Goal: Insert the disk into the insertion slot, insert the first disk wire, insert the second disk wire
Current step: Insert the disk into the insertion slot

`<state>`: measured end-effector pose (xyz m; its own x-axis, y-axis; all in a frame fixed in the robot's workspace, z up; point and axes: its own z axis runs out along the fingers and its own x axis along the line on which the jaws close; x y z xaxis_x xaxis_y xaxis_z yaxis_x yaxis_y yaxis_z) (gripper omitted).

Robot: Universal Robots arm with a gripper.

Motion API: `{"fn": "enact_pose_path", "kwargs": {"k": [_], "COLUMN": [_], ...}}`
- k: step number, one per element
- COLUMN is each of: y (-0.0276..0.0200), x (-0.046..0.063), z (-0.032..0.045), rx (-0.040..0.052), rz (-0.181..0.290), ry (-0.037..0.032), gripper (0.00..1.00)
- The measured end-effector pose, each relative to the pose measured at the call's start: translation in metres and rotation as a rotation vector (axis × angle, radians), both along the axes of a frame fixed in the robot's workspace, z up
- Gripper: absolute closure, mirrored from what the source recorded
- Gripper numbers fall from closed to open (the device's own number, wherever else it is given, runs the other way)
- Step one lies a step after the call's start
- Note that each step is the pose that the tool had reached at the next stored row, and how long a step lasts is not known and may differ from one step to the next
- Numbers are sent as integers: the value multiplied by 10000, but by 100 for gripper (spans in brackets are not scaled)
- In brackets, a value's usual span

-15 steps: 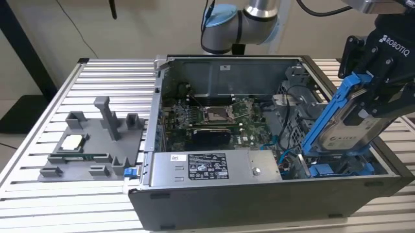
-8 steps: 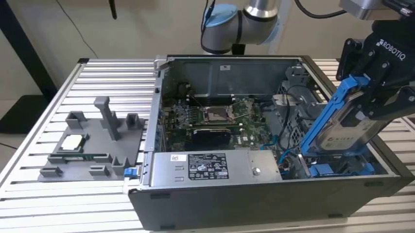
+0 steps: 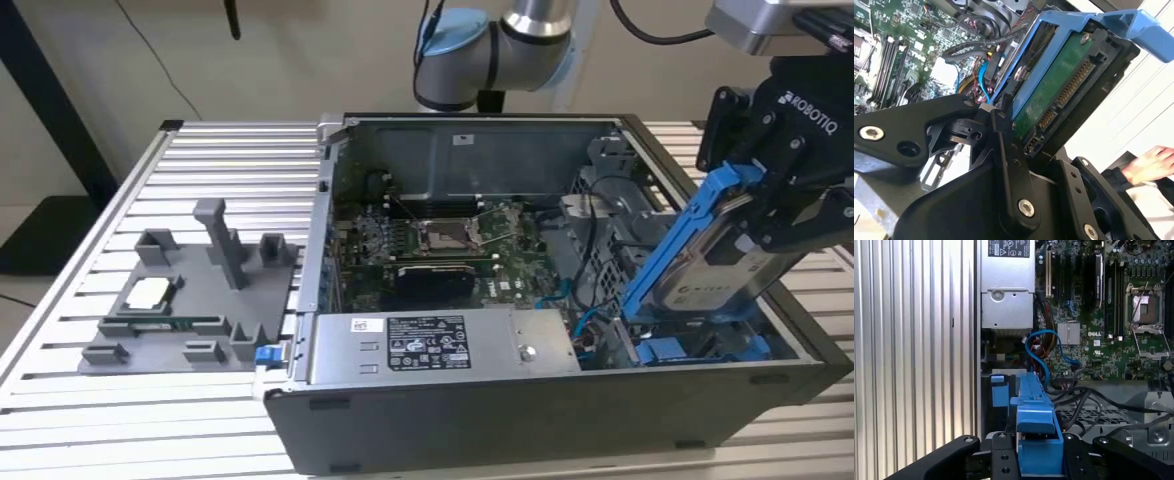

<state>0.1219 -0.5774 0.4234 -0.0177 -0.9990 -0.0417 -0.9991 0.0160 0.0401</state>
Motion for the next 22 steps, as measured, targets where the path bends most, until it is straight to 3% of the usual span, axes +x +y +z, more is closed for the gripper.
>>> {"fn": "enact_pose_path", "kwargs": {"k": [5,22], "y": [-34,-36], "x": [17,52], "z": [-64,-328], "rx": [5,87], "rz": [-11,-27], "ry": [0,-5], "gripper": [67,67]}}
